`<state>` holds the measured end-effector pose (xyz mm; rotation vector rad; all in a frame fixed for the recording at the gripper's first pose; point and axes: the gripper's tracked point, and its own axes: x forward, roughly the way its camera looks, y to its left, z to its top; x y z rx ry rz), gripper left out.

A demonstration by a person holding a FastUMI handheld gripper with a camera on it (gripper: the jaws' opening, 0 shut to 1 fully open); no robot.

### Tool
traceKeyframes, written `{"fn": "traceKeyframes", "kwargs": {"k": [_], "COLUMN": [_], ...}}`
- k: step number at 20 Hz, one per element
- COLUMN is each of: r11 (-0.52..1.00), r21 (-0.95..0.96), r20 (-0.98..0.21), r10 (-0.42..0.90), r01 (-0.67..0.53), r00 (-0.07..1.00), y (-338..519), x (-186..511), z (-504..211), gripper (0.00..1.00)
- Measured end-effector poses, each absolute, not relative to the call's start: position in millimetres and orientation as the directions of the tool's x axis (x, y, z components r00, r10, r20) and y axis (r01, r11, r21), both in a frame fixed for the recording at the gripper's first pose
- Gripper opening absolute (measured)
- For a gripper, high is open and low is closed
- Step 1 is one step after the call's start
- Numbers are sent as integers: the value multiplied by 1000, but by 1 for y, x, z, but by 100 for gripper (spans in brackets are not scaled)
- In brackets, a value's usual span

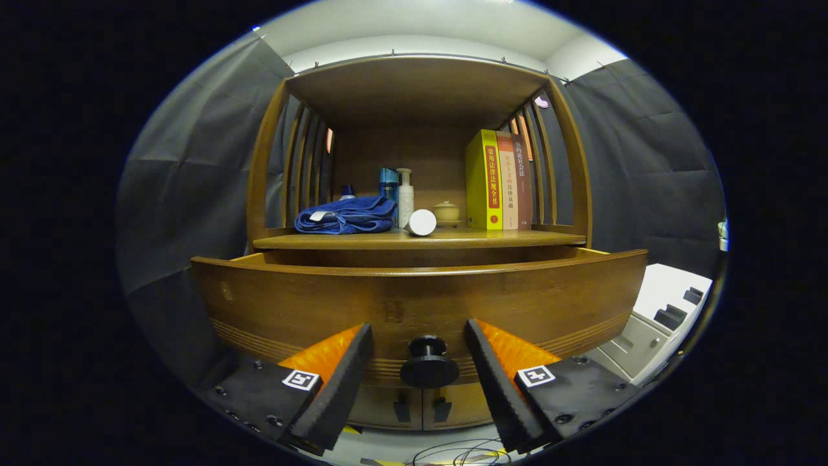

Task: Pull open the drawer, take out the items inside it, and place them on the countertop above the cabinet.

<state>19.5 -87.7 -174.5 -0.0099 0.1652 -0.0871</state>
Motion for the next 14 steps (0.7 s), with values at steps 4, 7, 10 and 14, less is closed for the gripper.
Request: {"fn": "traceKeyframes", "kwargs": {"k": [4, 7, 10, 14], "r11": [996, 995, 995, 995], "r21": [-24, -21, -20, -2], "r20": [-172, -178, -181, -181], "r10": [-92, -96, -101, -100], "r01": [89, 94, 99, 101], "r00": [981, 979, 978, 978], "y": [-85, -86, -86, -87], "x": [64, 86, 106, 124], "z": [-185, -187, -188, -191], "gripper": [96, 96, 96, 96]}}
